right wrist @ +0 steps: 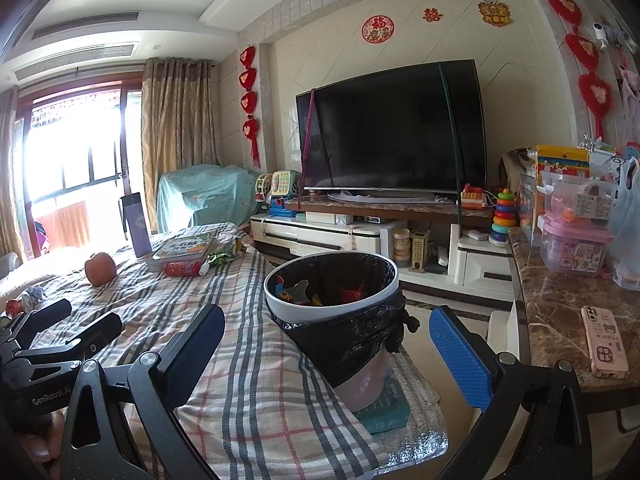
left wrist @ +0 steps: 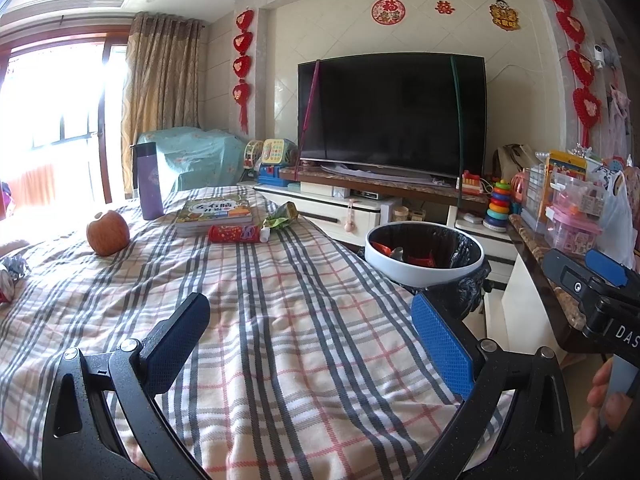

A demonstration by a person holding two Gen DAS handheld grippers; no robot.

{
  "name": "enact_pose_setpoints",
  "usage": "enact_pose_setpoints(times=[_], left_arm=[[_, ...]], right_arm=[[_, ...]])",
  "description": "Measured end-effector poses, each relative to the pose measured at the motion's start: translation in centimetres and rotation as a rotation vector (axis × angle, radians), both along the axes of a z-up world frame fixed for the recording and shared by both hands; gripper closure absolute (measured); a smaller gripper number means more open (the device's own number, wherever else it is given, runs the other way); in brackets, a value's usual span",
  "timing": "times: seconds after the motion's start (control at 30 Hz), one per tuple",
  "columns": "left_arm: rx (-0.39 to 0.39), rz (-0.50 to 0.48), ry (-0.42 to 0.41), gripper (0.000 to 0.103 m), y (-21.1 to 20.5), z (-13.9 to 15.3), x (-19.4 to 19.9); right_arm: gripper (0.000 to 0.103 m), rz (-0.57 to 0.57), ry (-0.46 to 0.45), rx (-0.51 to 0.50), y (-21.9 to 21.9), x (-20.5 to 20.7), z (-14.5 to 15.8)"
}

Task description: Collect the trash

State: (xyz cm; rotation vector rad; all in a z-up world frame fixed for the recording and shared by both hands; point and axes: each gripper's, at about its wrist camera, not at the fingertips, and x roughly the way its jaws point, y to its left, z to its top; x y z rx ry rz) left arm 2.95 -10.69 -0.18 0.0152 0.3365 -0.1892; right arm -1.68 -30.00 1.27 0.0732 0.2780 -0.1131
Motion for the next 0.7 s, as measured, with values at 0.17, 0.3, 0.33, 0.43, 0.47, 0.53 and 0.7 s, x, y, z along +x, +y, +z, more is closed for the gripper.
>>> enact_pose_setpoints(times=[0.17, 0.3, 0.33, 0.43, 0.47, 0.53, 0.7], left_arm=[[-0.001, -0.002, 0.002, 0.000, -0.04, -0.07, 0.06], [0.000, -0.002, 0.003, 0.000, -0.06, -0.06, 0.08], [0.000, -0.004, 0.004, 0.000, -0.08, -0.10, 0.14], [0.000, -0.005, 0.005, 0.000, -0.11, -0.16, 0.24], [-0.001, -0.006, 0.006, 0.000, -0.12, -0.18, 0.26], [-0.002, -0.008, 0.008, 0.000, -0.09, -0.27, 0.31], [-0.006, -0.011, 0.012, 0.000, -0.05, -0.39, 0.44]], right_arm=[[0.000, 0.001, 0.001, 0.001, 0.01, 0.01, -0.03], [0.000, 0.001, 0.001, 0.001, 0.02, 0.01, -0.05], [0.000, 0.001, 0.001, 0.002, 0.01, -0.01, -0.05], [0.000, 0.003, 0.002, 0.004, 0.10, 0.04, -0.15], [0.000, 0.003, 0.004, 0.005, 0.15, 0.04, -0.20], [0.000, 0.004, 0.006, 0.007, 0.26, 0.06, -0.34], [0.000, 0.005, 0.014, 0.011, 0.24, 0.23, -0.51]])
